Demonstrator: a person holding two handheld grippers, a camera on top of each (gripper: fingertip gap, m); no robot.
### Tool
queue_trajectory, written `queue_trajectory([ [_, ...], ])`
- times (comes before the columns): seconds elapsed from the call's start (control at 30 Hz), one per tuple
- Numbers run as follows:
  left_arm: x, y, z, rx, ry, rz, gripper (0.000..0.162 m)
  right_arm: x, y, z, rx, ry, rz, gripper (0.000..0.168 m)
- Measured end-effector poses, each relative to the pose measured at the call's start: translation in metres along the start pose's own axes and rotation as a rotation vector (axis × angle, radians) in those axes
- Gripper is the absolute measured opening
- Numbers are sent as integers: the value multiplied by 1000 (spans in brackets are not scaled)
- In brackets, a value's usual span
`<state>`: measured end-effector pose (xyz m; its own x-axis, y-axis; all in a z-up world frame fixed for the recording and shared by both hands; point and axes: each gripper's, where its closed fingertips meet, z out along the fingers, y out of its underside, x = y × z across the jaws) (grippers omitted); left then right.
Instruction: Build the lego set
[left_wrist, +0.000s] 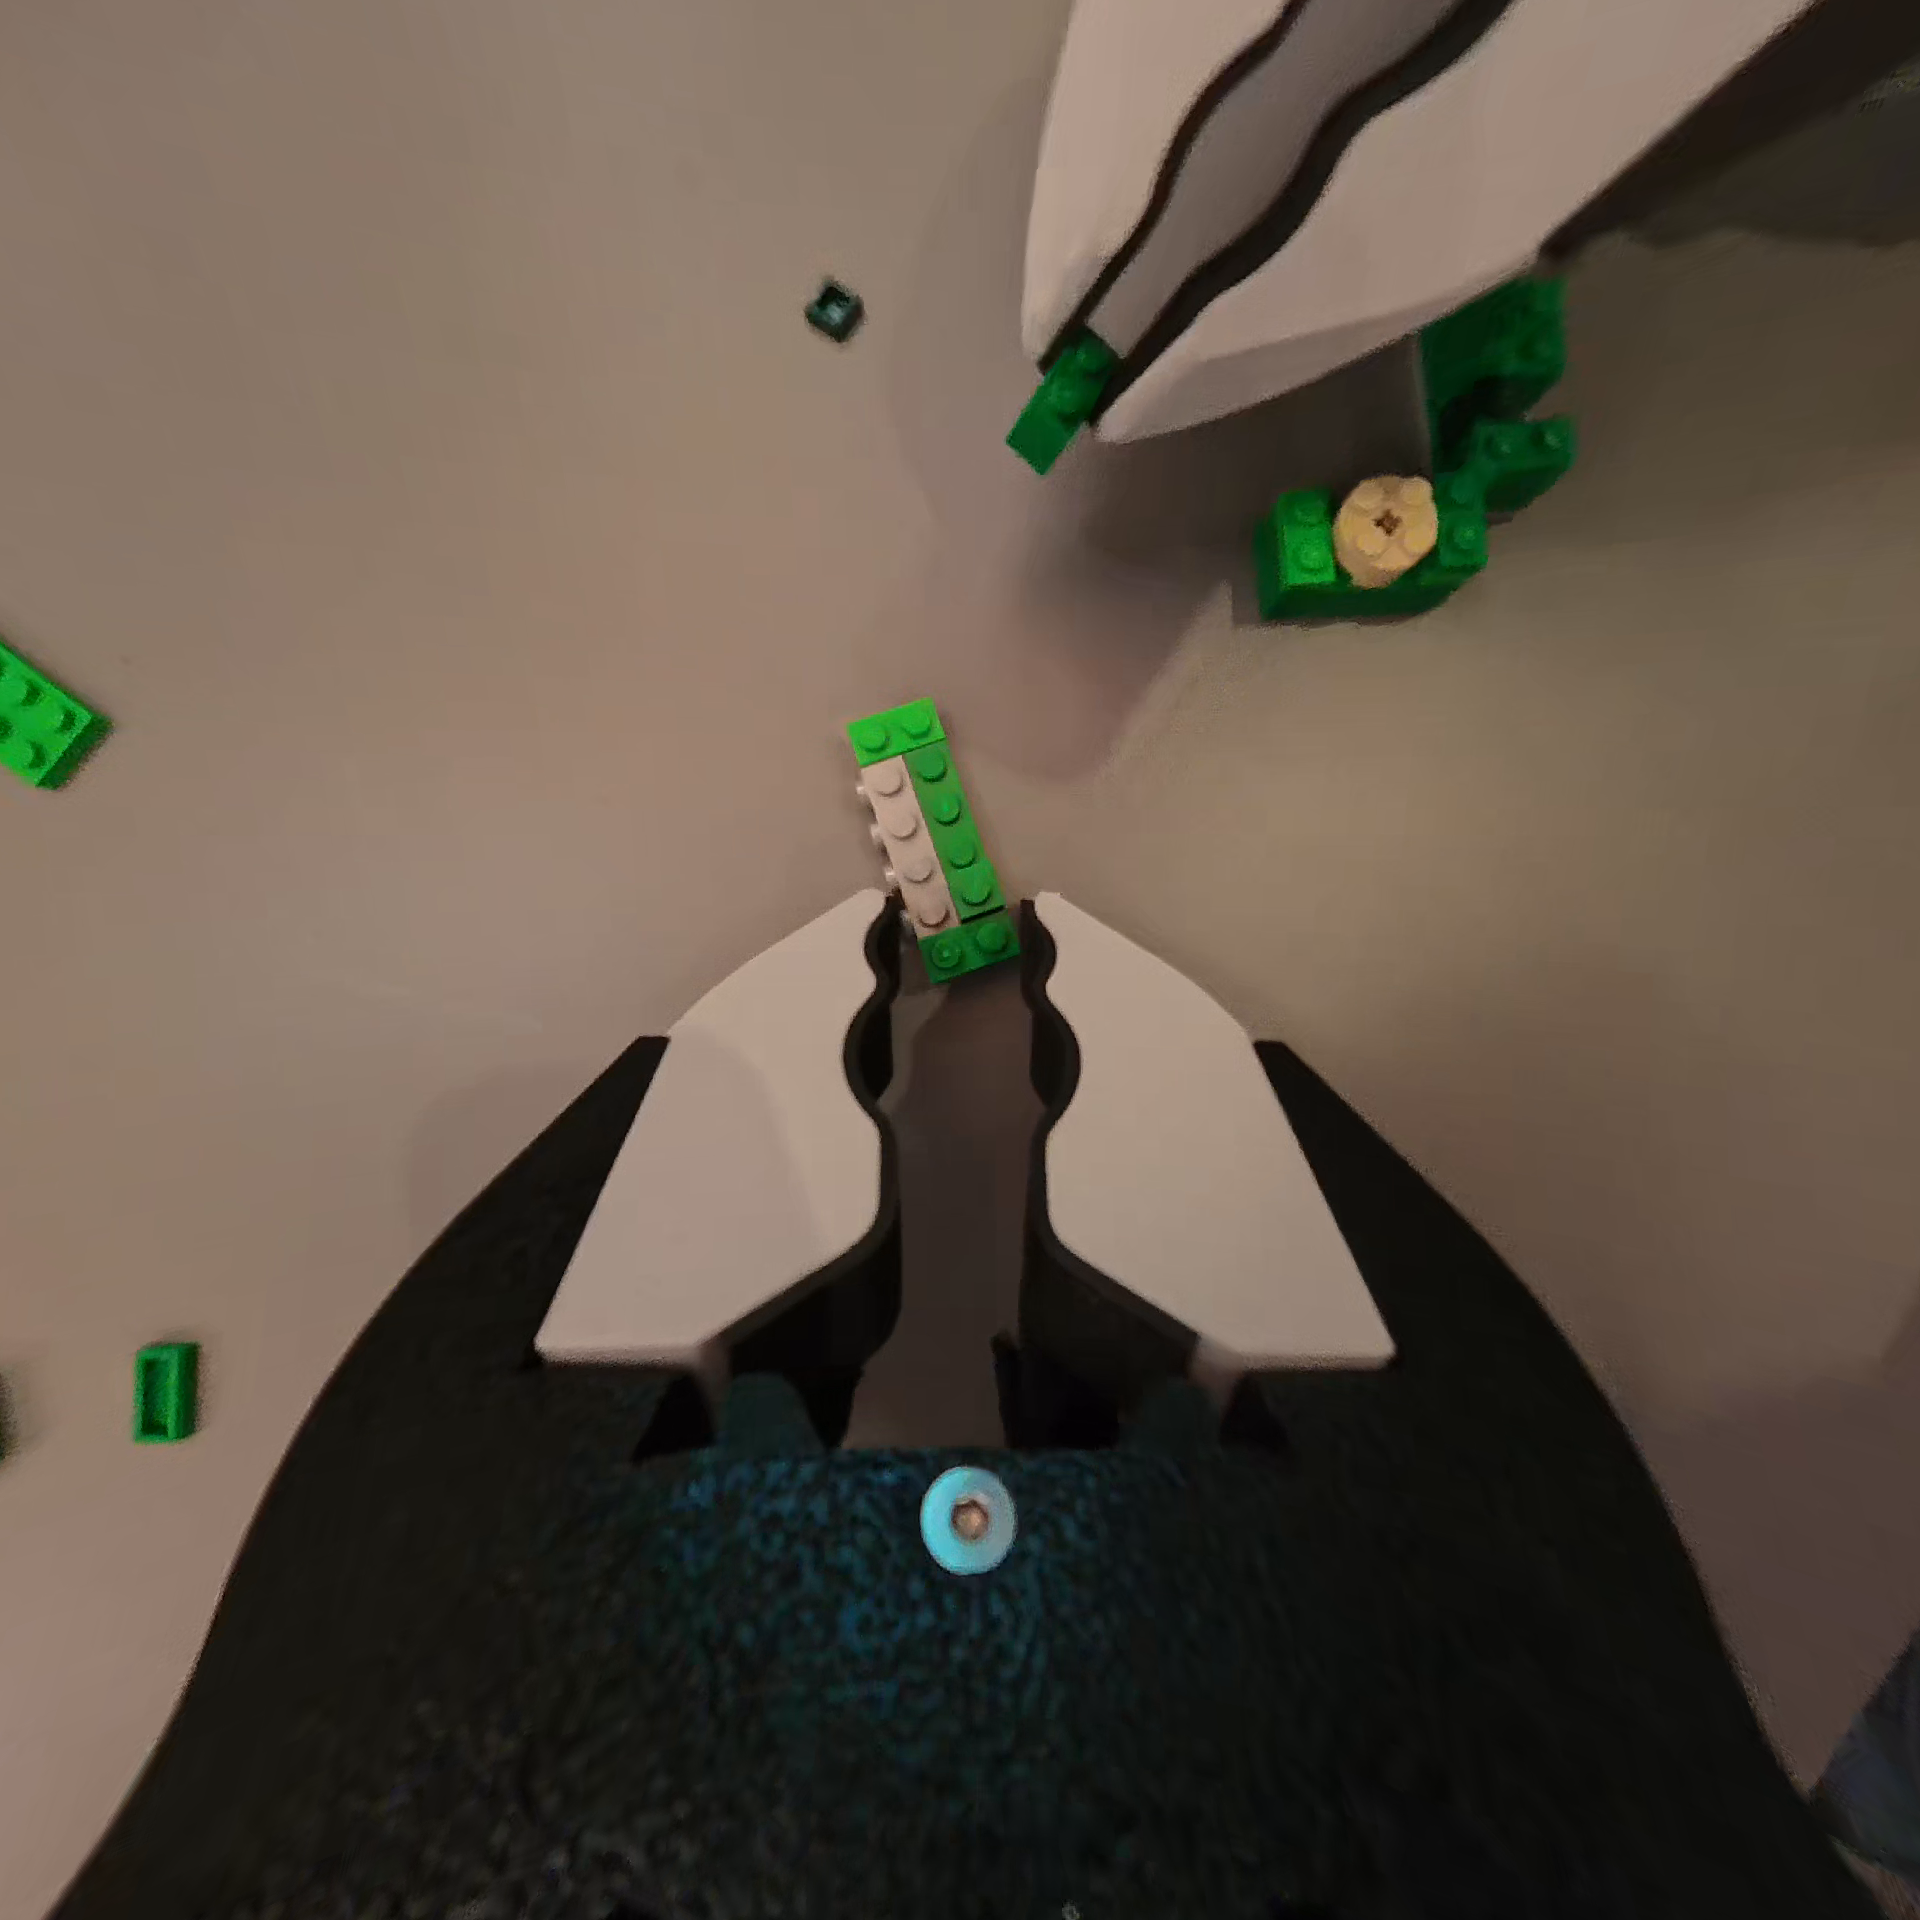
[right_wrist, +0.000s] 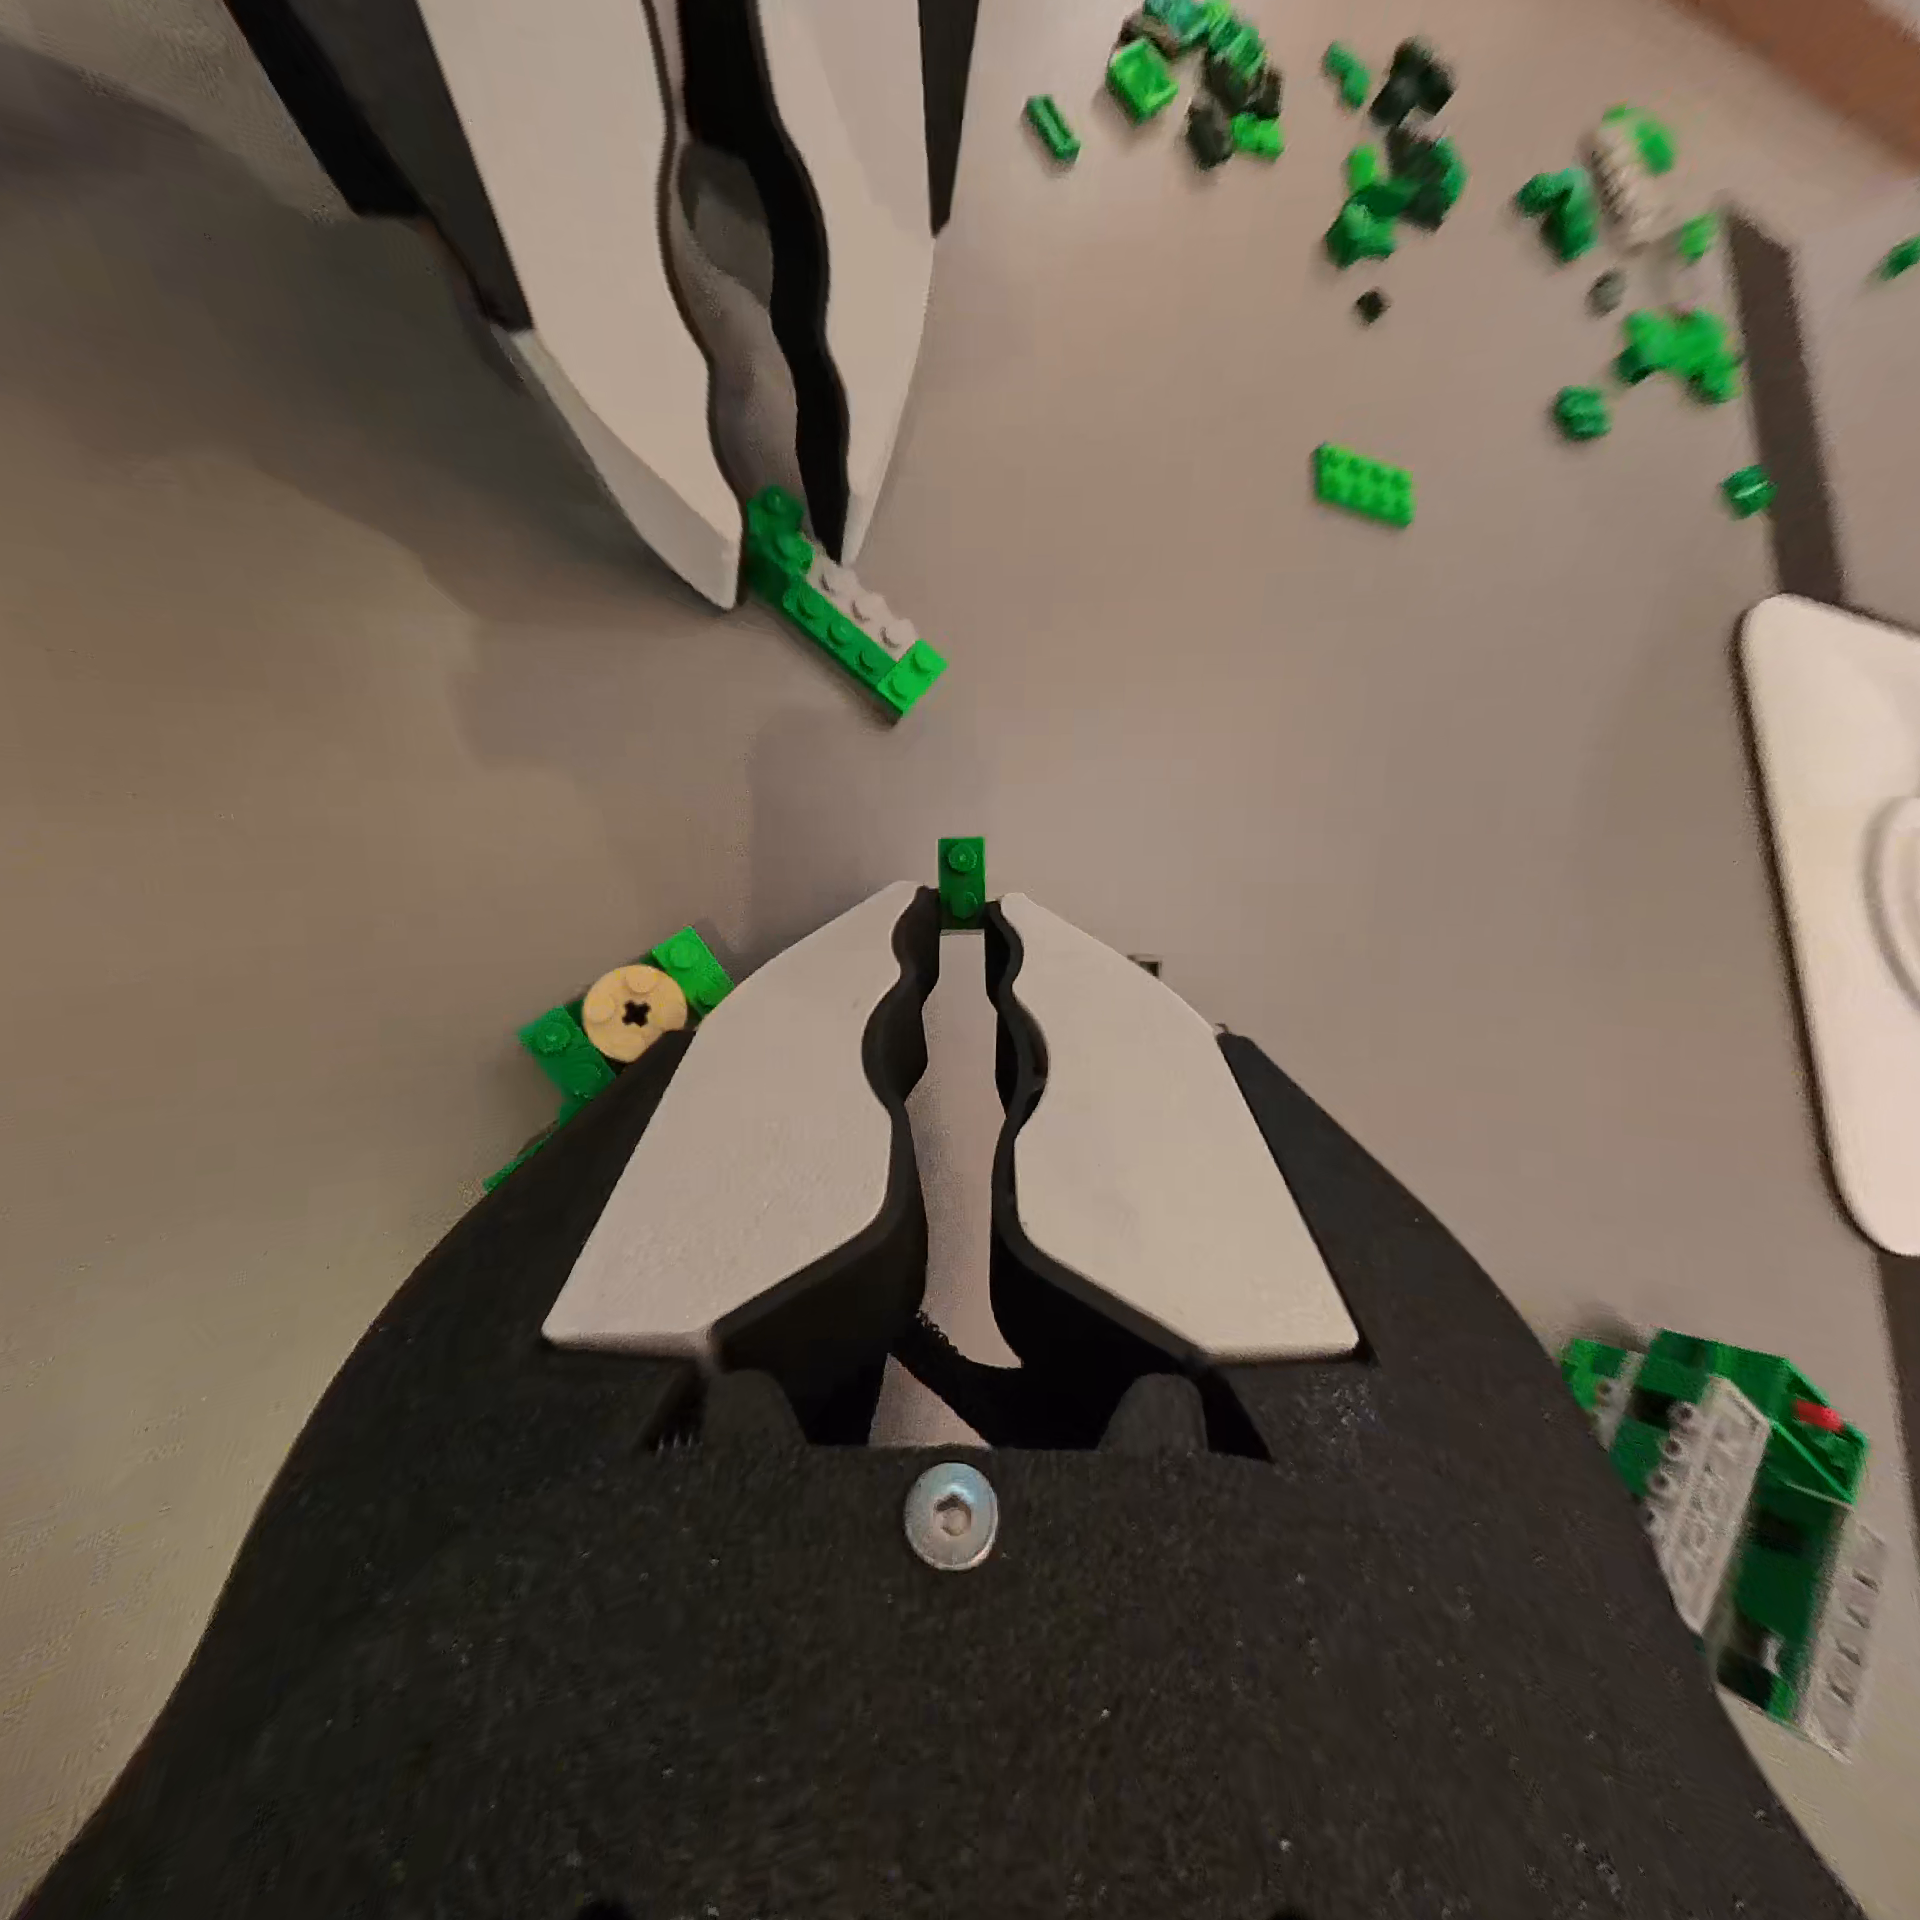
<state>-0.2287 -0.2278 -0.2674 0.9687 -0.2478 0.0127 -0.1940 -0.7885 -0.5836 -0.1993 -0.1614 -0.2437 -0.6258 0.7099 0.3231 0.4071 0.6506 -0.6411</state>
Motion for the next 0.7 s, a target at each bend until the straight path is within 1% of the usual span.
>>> queue_trajectory([
  [0.1, -3, 3, -2, -34, 32, 49, 21, -3, 6, 5, -47, -108, 45, 8],
  [0.2, -6, 6, -4, -48, 32, 66, 30, -3, 9, 8, -70, -164, 58, 8],
  [0.3, -5, 7, -5, -35, 45, 44, 38, -4, 13, 11, -96, -190, 60, 8],
  [0.37, -7, 6, -5, -30, 30, 24, 32, -6, 15, 14, -112, -199, 58, 8],
  [0.47, -12, 5, -3, -29, -23, 25, 17, -9, 15, 15, -112, -212, 62, 8],
  [0.6, -12, 4, -3, -30, -15, 16, 16, -6, 18, 14, -135, -195, 76, 10],
  [0.7, -12, 4, -3, -22, 9, 36, 16, -6, 16, 11, -107, -192, 84, 11],
])
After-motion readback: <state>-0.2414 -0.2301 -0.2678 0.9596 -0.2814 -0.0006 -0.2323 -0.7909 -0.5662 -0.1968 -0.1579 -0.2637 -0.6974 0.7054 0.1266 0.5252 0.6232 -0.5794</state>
